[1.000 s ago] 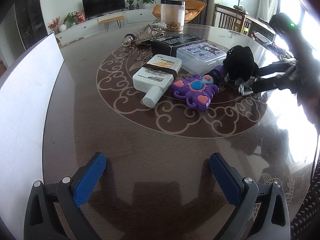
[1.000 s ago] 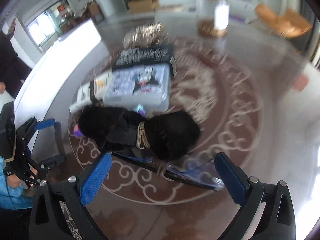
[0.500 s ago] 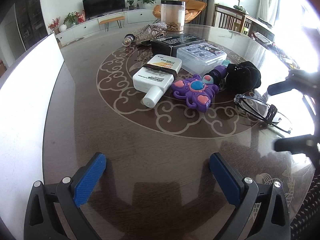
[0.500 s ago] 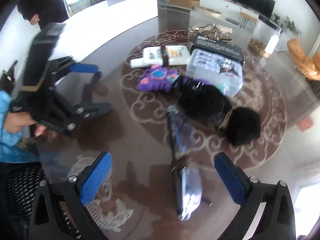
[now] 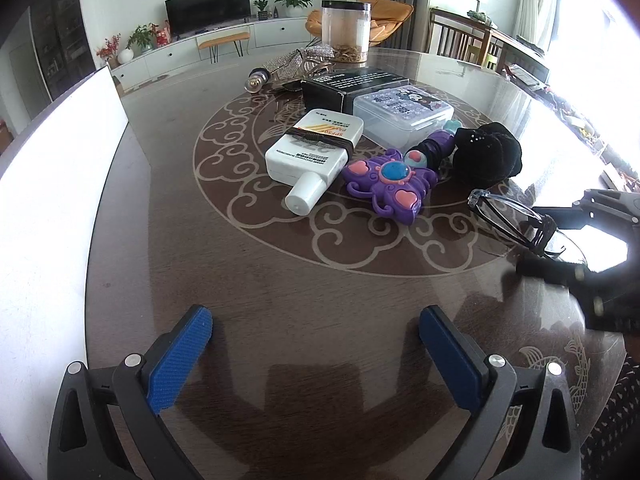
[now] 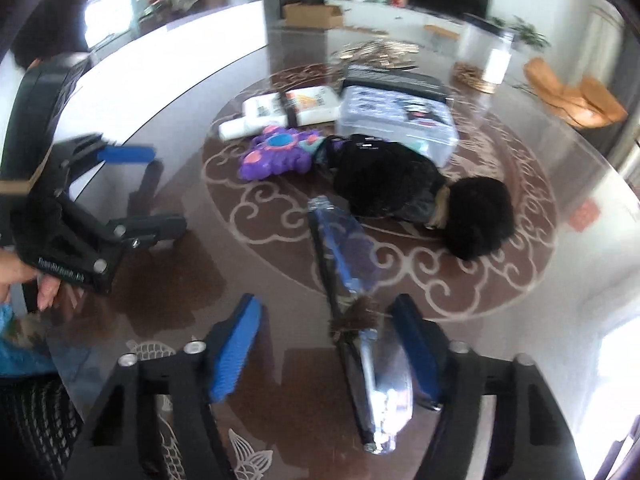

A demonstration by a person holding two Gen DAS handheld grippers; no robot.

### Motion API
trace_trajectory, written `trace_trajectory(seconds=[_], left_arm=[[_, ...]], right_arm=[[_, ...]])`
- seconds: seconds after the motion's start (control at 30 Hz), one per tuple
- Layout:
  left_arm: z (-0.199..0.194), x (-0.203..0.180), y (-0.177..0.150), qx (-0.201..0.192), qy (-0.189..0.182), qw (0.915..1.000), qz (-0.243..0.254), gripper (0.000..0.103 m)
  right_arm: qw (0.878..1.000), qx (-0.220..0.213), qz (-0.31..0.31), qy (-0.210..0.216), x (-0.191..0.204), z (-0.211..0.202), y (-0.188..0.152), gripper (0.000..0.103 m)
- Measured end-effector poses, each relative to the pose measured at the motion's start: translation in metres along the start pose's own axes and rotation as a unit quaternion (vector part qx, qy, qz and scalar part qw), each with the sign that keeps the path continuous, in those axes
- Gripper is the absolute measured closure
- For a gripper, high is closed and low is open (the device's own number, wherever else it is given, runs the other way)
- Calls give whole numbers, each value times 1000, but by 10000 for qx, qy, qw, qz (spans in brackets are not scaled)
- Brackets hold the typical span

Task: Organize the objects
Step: 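Grasp the clear glasses by the bridge with the right gripper and lift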

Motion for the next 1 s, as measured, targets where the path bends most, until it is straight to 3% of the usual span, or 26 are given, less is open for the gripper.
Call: trace_trajectory(seconds=[0.1, 0.27, 0.47, 0.63, 0.73, 0.8, 0.9, 1.0], left_arm=[[0, 0, 0, 0, 0, 10000, 1, 0], [0, 0, 0, -1, -2, 10000, 1, 0], [0, 0, 0, 0, -4, 10000, 2, 0], [0, 0, 1, 35, -36, 10000, 30, 0], [2, 6, 12, 487, -184, 9986, -23, 0], [-6, 15, 34, 297, -440, 9980, -340, 0], [-16, 25, 77, -99, -443, 9975, -544, 0], [3, 26, 111, 110, -607, 9969, -486, 0]], right_arm=[[9988, -82, 443, -170, -8, -3, -5, 70], [9917, -79, 1032, -767, -31, 2, -13, 71], [9608, 33, 2171, -1724, -63, -15, -47, 71], [9565, -20, 2326, -1762, -75, -16, -50, 55], [9565, -46, 2414, -1640, -77, -16, -52, 45], [9582, -30, 2323, -1669, -73, -13, -49, 40], [9605, -35, 2173, -1736, -67, -9, -43, 36], [9607, -31, 2197, -1695, -69, -9, -45, 35]])
Point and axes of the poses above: each gripper's, at about its wrist camera, not at the fingertips, and z roughly the way its jaws point, x to its left, y to its top, the point moved 2 cm from there along z, roughly the way its jaws point, and after that the axes turned 11 degrees about -y, right-handed, at the moved point
